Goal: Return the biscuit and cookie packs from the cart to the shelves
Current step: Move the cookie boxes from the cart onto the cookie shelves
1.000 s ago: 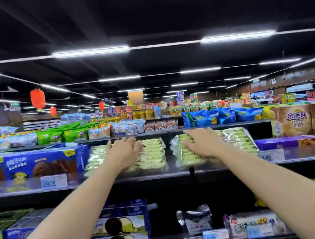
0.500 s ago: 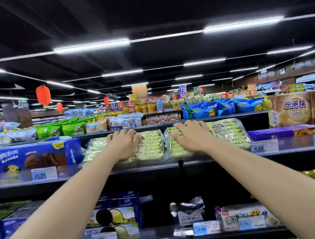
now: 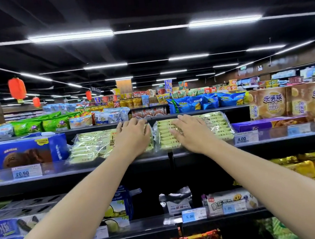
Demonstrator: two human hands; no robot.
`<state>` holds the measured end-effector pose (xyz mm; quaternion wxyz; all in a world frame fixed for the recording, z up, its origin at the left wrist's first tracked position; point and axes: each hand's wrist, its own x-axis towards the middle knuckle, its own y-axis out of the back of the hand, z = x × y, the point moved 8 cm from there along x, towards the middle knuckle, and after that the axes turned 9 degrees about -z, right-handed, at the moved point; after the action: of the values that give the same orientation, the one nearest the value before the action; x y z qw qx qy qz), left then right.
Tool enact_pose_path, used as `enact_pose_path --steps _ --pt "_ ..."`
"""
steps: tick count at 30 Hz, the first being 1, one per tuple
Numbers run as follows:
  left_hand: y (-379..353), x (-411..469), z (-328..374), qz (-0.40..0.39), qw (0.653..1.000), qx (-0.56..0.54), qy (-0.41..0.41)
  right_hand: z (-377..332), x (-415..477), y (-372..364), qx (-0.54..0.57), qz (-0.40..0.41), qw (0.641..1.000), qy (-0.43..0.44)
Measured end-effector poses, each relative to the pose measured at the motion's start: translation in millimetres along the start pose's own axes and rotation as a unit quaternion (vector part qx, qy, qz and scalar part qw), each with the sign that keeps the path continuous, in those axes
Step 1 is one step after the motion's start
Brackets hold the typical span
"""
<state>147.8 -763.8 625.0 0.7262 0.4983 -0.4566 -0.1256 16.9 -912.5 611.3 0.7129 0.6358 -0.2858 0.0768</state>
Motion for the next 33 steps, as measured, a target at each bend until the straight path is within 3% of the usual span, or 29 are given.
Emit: enact_pose_path --steps 4,9,18,25,33 --pt "-7 -11 46 0.036 0.998 0.015 -0.052 13 -33 6 0.002 0.038 0.999 -0.006" --pt "-15 -34 92 0.055 0.997 -0.007 -0.061 39 -76 7 -0.011 0.033 0.999 -0.010" --pt "-42 -114 221 0.130 0.983 0.011 -0.130 107 -185 16 -0.005 0.079 0.996 0.046" --pt "-93 -147 309 0.082 0.991 -0.010 -0.104 207 -263 -6 -0.021 -0.003 0.998 0.052" --pt "-148 -134 357 -0.004 0.997 -0.020 -0.075 300 -295 -49 -0.002 -0.094 0.996 -0.007"
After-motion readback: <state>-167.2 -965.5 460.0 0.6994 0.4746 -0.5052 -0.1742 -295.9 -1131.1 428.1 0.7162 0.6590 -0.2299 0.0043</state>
